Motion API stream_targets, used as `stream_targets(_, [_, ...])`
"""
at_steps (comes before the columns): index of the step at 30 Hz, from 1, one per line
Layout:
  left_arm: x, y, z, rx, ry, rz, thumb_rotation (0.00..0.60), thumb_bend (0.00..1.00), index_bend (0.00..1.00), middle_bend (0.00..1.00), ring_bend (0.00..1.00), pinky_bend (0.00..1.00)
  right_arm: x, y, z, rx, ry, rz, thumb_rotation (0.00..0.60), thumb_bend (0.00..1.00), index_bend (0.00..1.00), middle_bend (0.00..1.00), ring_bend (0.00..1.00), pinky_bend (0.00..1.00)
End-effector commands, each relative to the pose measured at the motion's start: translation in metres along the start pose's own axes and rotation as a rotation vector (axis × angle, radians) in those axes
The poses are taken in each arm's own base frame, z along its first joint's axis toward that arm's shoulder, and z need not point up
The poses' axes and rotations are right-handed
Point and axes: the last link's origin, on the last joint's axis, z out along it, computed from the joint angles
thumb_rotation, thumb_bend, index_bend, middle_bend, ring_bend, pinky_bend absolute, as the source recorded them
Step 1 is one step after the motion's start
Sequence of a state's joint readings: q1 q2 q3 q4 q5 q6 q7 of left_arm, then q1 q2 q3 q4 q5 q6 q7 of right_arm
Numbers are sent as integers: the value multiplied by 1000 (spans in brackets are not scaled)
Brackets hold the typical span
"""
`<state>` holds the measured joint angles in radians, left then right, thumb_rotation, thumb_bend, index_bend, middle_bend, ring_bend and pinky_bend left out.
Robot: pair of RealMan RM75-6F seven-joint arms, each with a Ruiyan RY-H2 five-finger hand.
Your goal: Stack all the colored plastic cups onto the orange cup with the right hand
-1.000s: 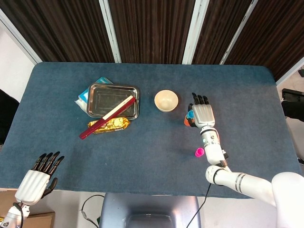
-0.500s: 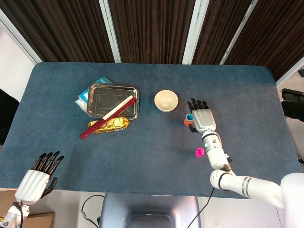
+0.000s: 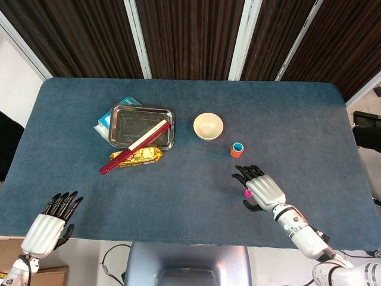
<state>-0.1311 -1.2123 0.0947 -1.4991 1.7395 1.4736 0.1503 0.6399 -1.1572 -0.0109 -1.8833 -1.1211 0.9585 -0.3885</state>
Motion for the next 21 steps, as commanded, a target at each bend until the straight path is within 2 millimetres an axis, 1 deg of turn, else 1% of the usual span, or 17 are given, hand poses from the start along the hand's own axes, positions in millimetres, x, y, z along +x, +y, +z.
stream_targets(1, [0, 0, 0, -1, -1, 0, 600, 504, 0, 0, 0, 92, -24, 14, 3, -36, -45, -3, 600, 485, 289, 0, 0, 0])
stream_targets(6, [-2, 1, 1, -4, -9, 2, 600, 504, 0, 0, 0, 93, -35, 22, 20, -60, -50, -33, 600, 485, 317, 0, 0, 0])
stream_targets(10, [-1, 0, 1, -2, -6, 0, 600, 504, 0, 0, 0, 93, -39, 27, 29, -88, -39, -49, 600, 485, 348, 0, 0, 0])
stream_targets(16, [0, -1, 0, 0, -1, -3, 600, 505, 0, 0, 0, 93, -40, 32, 30, -111, -37, -60, 600, 485, 397, 0, 0, 0])
stream_targets(21, [0, 0, -1, -2, -3, -2, 600, 504, 0, 0, 0, 93, -40, 31, 32, -112, -35, -61, 600, 486, 439, 0, 0, 0])
